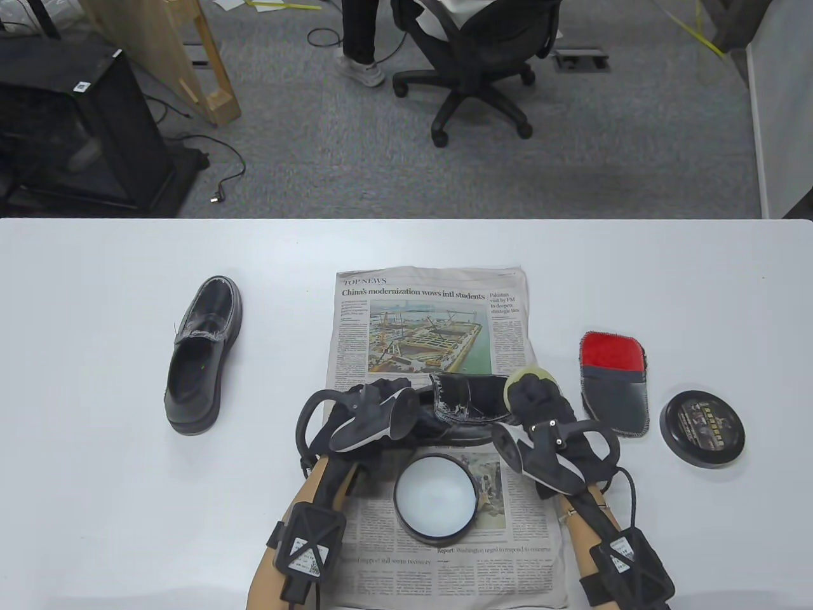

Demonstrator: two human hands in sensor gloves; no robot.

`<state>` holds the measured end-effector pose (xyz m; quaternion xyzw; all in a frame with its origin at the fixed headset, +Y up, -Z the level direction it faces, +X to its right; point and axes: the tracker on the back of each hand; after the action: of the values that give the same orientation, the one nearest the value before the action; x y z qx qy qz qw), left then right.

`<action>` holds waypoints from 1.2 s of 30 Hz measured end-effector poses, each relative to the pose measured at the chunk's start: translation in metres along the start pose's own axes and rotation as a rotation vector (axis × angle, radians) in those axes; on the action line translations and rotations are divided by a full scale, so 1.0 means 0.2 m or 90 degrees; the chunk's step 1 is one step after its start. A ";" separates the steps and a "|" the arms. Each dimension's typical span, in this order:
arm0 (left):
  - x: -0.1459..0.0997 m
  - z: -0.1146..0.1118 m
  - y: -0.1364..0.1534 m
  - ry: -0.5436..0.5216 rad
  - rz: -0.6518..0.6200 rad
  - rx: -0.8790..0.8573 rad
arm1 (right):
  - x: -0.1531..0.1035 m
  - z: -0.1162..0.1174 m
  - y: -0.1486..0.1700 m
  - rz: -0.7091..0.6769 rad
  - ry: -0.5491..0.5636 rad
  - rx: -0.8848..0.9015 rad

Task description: Dip and apply leather care cream with polishing sponge on shoes

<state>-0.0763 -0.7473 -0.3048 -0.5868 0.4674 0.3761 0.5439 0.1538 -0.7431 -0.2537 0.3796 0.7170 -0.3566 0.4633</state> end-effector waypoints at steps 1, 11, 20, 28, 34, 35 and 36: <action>0.00 0.00 0.00 0.000 0.000 -0.002 | -0.02 -0.01 -0.01 -0.009 0.003 0.006; 0.00 -0.01 0.01 0.005 -0.019 -0.025 | 0.19 -0.05 -0.03 0.049 -0.005 0.090; -0.01 -0.01 0.02 0.002 -0.008 -0.015 | 0.12 0.07 0.08 0.087 -0.050 0.038; 0.00 -0.01 0.02 0.003 -0.016 -0.014 | -0.06 -0.05 -0.07 -0.032 0.013 -0.012; 0.00 -0.01 0.02 0.007 -0.027 -0.019 | 0.08 -0.09 -0.11 -0.007 0.022 0.043; 0.00 -0.01 0.02 0.010 -0.028 -0.020 | 0.12 -0.09 -0.10 0.010 0.017 0.045; 0.00 -0.02 0.02 0.011 -0.029 -0.023 | 0.14 -0.08 -0.09 0.023 0.017 0.050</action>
<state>-0.0801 -0.7502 -0.3053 -0.6103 0.4514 0.3674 0.5375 0.1237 -0.7312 -0.2723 0.4155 0.7013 -0.3711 0.4449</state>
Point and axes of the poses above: the tracker on the back of each hand, its own y axis roughly to the little-finger side, its own x axis roughly from the wrist to the fingertips, z = x × y, and after that the axes turned 5 degrees about -x, right-handed
